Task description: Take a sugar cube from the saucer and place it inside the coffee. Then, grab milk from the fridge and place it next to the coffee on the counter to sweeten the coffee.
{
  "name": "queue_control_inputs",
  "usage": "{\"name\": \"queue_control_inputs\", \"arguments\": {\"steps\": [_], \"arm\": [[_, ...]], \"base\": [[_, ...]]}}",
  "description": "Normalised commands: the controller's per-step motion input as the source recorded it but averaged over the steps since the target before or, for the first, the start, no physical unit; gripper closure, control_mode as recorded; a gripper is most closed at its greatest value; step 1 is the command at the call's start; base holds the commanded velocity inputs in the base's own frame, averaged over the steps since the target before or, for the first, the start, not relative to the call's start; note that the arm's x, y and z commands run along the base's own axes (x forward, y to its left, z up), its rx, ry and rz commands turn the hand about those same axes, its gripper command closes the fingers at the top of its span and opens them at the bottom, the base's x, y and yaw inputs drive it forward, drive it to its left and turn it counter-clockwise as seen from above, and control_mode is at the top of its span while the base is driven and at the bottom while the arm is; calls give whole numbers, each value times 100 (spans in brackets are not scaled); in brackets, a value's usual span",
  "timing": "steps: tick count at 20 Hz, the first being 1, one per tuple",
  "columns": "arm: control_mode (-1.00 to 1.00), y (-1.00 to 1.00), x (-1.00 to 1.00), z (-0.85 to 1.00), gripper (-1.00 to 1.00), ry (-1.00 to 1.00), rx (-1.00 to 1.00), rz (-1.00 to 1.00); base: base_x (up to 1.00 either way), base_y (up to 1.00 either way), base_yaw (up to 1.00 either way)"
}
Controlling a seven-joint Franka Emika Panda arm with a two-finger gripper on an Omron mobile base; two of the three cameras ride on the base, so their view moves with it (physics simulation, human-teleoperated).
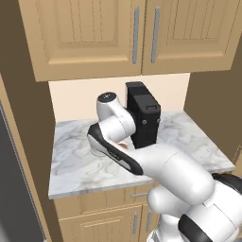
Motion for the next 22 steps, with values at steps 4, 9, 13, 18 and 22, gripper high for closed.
{"name": "queue_control_inputs", "arguments": {"steps": [4, 9, 13, 18, 22], "arm": [[-100, 0, 58, -38, -100, 1, -5, -1], [-100, 2, 61, -28, -100, 0, -3, -3], [-100, 3, 45, -28, -100, 0, -3, -3], [-100, 5, 36, -26, -100, 0, -1, -1], [-100, 0, 31, -7, -100, 0, 0, -2]], "base": [[0, 0, 0], [0, 0, 0], [0, 0, 0], [0, 0, 0], [0, 0, 0]]}}
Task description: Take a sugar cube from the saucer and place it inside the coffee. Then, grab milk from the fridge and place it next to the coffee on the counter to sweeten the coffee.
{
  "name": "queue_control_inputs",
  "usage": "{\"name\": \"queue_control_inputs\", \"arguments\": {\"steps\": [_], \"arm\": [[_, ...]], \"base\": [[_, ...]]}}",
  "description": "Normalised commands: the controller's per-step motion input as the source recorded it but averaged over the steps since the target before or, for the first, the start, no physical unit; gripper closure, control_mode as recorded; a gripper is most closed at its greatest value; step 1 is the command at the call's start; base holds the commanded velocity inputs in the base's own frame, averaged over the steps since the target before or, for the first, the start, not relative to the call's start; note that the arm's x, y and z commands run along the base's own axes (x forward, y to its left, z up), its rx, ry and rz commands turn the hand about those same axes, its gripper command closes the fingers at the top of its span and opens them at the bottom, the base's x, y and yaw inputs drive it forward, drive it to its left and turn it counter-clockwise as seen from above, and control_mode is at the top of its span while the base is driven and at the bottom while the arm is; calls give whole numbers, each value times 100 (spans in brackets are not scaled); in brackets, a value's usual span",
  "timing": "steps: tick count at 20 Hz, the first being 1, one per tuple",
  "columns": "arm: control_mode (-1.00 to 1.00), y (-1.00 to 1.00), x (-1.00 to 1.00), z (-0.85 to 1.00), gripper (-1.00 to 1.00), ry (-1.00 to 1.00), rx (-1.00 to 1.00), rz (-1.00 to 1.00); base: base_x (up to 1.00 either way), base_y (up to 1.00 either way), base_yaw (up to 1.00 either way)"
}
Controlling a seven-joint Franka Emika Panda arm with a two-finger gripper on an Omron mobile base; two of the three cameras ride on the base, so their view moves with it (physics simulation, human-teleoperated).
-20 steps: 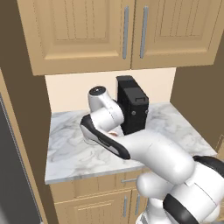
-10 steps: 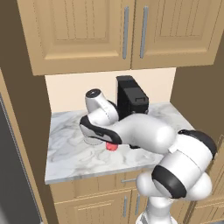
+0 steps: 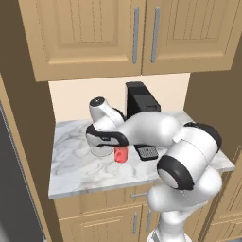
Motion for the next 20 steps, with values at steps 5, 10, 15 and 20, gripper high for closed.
{"name": "queue_control_inputs", "arguments": {"steps": [5, 10, 15, 20], "arm": [[-100, 2, 26, -40, -100, 1, -1, -3], [-100, 8, 20, -33, -100, 0, 0, -3], [-100, 10, 19, -28, -100, 0, 0, -3], [-100, 9, 30, -29, -100, 0, 0, -2]], "base": [[0, 0, 0], [0, 0, 0], [0, 0, 0], [0, 0, 0]]}}
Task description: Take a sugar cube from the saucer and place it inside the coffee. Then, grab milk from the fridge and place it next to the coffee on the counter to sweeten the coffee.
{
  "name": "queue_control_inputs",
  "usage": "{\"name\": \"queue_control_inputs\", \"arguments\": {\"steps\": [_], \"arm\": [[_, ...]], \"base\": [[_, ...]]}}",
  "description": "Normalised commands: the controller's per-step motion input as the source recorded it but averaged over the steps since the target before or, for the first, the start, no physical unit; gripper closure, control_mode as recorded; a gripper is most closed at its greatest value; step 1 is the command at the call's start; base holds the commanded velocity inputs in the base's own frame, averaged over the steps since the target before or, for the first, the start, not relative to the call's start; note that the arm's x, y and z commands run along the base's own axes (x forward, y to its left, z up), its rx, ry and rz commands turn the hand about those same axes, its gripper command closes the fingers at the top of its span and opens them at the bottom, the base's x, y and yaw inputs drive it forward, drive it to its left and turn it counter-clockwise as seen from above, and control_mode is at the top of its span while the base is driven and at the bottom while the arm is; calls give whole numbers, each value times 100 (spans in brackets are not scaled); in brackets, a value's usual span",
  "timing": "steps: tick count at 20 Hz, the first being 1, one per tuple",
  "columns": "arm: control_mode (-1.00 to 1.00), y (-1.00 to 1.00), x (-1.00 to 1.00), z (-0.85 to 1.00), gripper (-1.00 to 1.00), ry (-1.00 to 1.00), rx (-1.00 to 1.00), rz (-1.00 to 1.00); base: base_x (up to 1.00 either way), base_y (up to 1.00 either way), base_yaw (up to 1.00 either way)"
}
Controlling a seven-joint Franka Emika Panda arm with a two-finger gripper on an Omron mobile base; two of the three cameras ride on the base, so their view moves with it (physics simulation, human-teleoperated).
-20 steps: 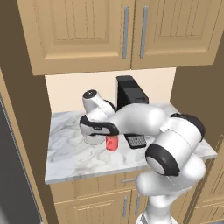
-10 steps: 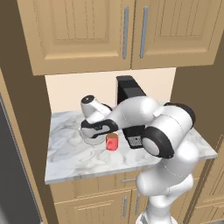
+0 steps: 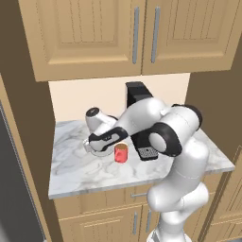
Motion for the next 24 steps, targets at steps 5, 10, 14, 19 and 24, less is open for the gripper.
{"name": "queue_control_inputs", "arguments": {"steps": [5, 10, 14, 19, 24], "arm": [[-100, 9, 38, -26, -100, 0, 0, -3], [-100, 13, 53, -30, 100, 0, 0, -3], [-100, 2, 46, -19, 100, 0, 0, -2], [-100, -7, -11, 15, 100, -1, 2, -4], [-100, -64, -64, 70, 100, -14, 10, -6]], "base": [[0, 0, 0], [0, 0, 0], [0, 0, 0], [0, 0, 0], [0, 0, 0]]}}
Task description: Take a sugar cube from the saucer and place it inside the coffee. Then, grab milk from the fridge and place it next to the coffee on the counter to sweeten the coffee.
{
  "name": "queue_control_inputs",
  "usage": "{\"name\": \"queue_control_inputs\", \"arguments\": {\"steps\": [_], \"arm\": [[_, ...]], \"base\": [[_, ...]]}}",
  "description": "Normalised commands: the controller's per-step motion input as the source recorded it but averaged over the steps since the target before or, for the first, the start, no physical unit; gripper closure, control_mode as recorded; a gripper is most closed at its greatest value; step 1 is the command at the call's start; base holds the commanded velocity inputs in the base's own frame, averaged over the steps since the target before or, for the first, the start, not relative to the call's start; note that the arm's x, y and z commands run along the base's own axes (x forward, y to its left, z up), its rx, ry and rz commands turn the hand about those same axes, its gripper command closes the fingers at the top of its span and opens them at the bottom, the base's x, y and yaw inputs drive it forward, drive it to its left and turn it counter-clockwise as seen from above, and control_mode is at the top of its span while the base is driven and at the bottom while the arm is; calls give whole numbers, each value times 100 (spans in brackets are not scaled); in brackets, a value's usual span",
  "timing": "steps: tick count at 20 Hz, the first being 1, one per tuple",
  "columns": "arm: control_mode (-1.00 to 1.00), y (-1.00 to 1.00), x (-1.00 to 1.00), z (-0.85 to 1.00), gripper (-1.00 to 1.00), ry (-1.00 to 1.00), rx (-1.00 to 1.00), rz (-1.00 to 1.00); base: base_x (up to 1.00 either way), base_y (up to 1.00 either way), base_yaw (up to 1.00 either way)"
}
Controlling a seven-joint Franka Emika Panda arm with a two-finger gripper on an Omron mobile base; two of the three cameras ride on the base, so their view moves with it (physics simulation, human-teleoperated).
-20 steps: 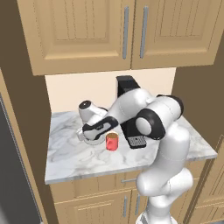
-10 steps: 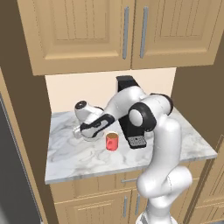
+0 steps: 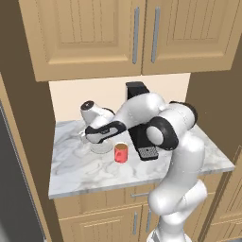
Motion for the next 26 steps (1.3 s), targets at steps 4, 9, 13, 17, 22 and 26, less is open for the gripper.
{"name": "queue_control_inputs", "arguments": {"steps": [4, 9, 13, 17, 22, 26], "arm": [[-100, -97, -69, 63, 100, -16, 15, -6], [-100, -84, -69, 31, 100, -5, 17, -7], [-100, -8, -37, -3, 100, 0, 5, -3], [-100, 0, -8, -1, 100, 0, 0, -5], [-100, 5, 8, 0, 100, 0, 0, -1], [-100, 12, 26, 0, 100, 0, 0, 0]], "base": [[0, 0, 0], [0, 0, 0], [0, 0, 0], [0, 0, 0], [0, 0, 0], [0, 0, 0]]}}
